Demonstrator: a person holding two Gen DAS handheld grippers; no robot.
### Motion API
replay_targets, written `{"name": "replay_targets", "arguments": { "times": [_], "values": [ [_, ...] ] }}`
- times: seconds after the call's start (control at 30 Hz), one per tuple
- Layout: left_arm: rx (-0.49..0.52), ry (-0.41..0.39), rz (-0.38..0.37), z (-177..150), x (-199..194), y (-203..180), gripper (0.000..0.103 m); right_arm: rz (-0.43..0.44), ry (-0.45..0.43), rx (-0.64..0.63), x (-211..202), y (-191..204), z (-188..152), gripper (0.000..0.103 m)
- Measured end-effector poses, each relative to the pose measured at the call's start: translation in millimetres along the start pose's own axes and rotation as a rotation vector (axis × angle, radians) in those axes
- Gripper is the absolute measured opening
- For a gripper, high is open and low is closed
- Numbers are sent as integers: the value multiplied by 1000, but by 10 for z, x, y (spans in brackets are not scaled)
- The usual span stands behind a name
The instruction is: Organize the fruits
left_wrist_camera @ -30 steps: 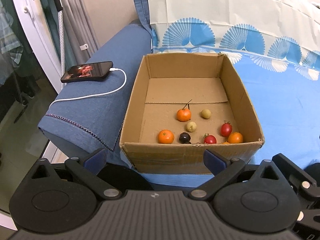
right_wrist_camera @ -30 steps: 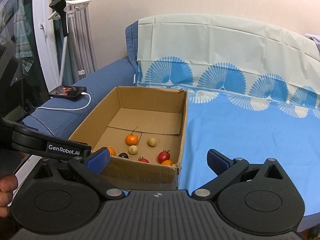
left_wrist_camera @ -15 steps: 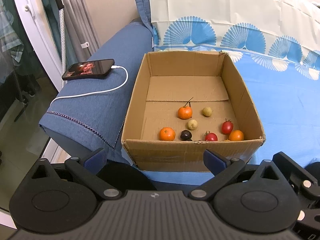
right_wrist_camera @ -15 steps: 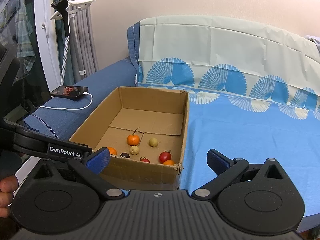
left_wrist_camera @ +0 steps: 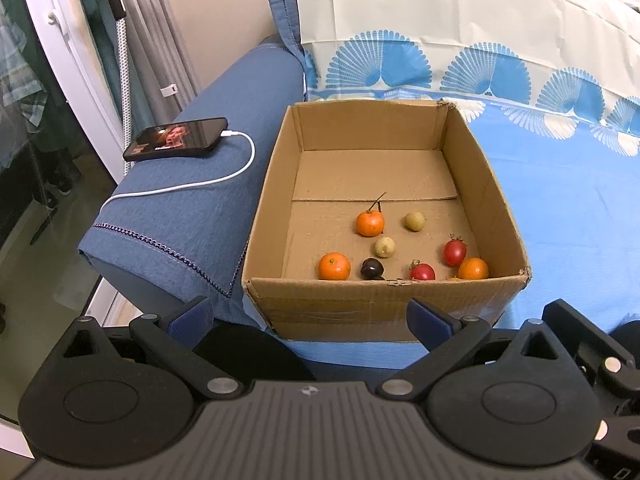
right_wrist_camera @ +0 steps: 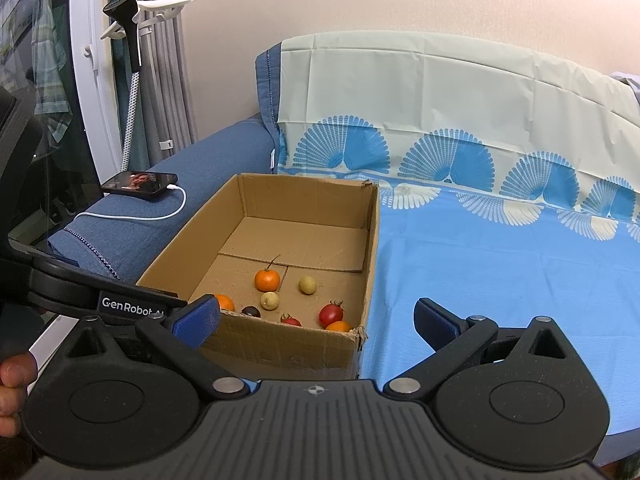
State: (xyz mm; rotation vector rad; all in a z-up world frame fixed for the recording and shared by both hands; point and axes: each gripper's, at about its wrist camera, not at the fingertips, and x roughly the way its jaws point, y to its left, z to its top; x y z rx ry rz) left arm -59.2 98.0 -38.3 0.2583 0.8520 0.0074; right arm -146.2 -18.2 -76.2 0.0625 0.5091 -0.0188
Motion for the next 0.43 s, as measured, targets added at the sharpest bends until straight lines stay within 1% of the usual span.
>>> {"name": "replay_targets", "arguments": {
  "times": [0.27, 0.43],
  "values": [
    [-4, 6, 17, 0, 20, 4, 103, 3, 0, -5, 4, 14, 1, 102],
    [-9, 6, 15, -1, 29, 36, 103, 5, 3, -3, 19, 32, -1, 102]
  ]
}}
